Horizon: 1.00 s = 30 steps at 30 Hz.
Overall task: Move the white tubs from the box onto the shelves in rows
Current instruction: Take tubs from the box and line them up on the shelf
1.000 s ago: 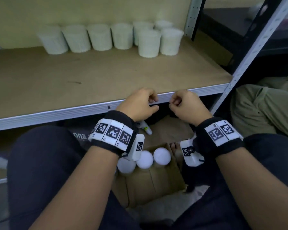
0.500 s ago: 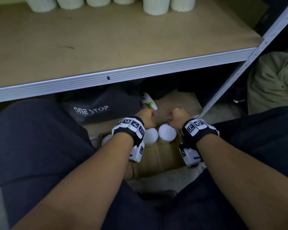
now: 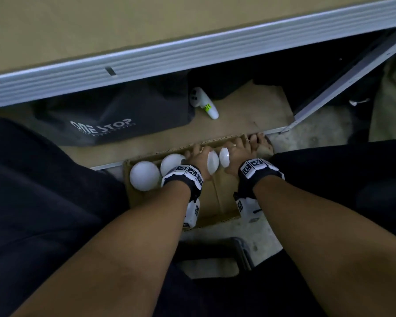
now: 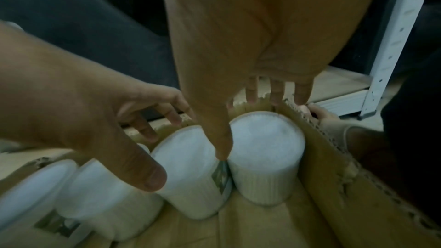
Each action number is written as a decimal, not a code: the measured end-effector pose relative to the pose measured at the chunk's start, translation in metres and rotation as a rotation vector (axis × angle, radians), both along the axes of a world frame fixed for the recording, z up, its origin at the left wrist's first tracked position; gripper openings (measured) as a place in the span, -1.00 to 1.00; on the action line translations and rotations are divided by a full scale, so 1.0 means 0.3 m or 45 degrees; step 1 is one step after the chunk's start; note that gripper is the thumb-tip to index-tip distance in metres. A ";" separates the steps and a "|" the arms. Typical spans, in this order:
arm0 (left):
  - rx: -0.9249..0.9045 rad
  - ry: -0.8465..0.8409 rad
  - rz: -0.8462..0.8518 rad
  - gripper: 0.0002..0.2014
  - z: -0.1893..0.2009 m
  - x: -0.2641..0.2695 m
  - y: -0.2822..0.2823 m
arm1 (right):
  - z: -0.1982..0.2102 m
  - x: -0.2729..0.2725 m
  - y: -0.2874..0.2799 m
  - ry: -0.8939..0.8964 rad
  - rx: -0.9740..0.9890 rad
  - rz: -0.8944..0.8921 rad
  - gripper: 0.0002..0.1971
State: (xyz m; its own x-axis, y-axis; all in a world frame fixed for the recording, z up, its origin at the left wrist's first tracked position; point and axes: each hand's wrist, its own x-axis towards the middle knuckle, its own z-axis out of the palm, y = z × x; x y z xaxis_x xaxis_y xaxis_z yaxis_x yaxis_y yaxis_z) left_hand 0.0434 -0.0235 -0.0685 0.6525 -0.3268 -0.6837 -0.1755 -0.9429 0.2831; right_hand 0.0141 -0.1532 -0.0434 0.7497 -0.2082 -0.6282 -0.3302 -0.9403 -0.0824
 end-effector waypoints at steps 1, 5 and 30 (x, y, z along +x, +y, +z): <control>0.020 -0.003 0.000 -0.16 -0.012 0.003 -0.004 | -0.017 0.006 0.005 0.008 -0.002 -0.020 -0.43; 0.059 -0.086 -0.032 -0.14 -0.066 -0.002 -0.012 | -0.064 0.018 -0.004 0.080 -0.033 0.013 -0.27; -0.097 -0.155 0.047 -0.19 0.105 0.017 -0.003 | 0.128 0.010 -0.012 -0.017 -0.125 0.032 -0.34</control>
